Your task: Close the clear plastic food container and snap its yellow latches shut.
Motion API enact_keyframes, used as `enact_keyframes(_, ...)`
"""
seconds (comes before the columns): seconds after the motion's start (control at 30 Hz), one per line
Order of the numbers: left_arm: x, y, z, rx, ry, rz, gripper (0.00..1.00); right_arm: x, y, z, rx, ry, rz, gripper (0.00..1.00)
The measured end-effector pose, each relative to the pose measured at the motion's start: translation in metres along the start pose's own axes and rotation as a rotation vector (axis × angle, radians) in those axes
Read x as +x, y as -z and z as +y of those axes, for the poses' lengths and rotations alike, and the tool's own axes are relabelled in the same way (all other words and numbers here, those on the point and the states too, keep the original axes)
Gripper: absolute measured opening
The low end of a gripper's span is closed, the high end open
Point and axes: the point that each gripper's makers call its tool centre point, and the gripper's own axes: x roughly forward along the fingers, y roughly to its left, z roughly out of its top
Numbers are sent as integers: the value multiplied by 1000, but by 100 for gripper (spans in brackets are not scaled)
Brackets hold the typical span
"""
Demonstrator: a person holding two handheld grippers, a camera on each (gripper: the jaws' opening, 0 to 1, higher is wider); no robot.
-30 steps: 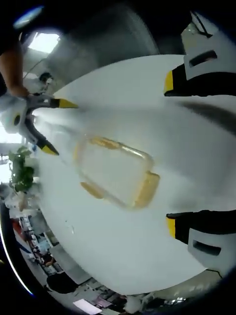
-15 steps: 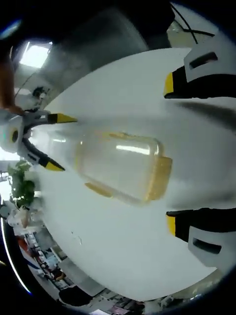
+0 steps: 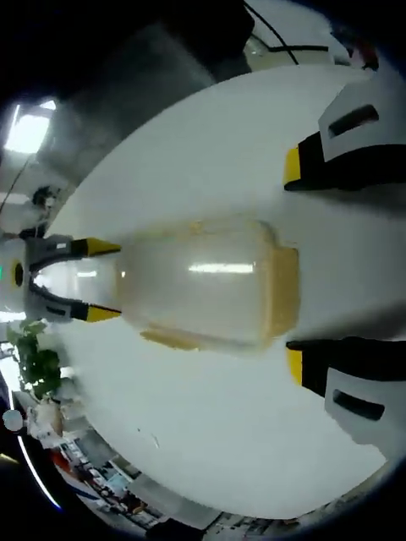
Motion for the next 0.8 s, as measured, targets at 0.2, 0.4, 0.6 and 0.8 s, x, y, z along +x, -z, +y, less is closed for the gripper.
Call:
enact_keyframes(0.2, -3, 1, 9, 60, 27, 57, 37, 3, -5, 0, 13, -39, -7, 38)
enact_keyframes(0.4, -1, 1, 11, 70, 20, 75, 37, 5, -6, -1, 25, -71, -17, 37)
enact_keyframes(0.6, 0, 0, 12, 80, 21, 13, 37, 5, -7, -1, -15, -93, 22, 38)
enact_keyframes(0.8, 0, -2, 12, 68, 9, -8, 37, 5, -5, -7, -16, -105, 55, 37)
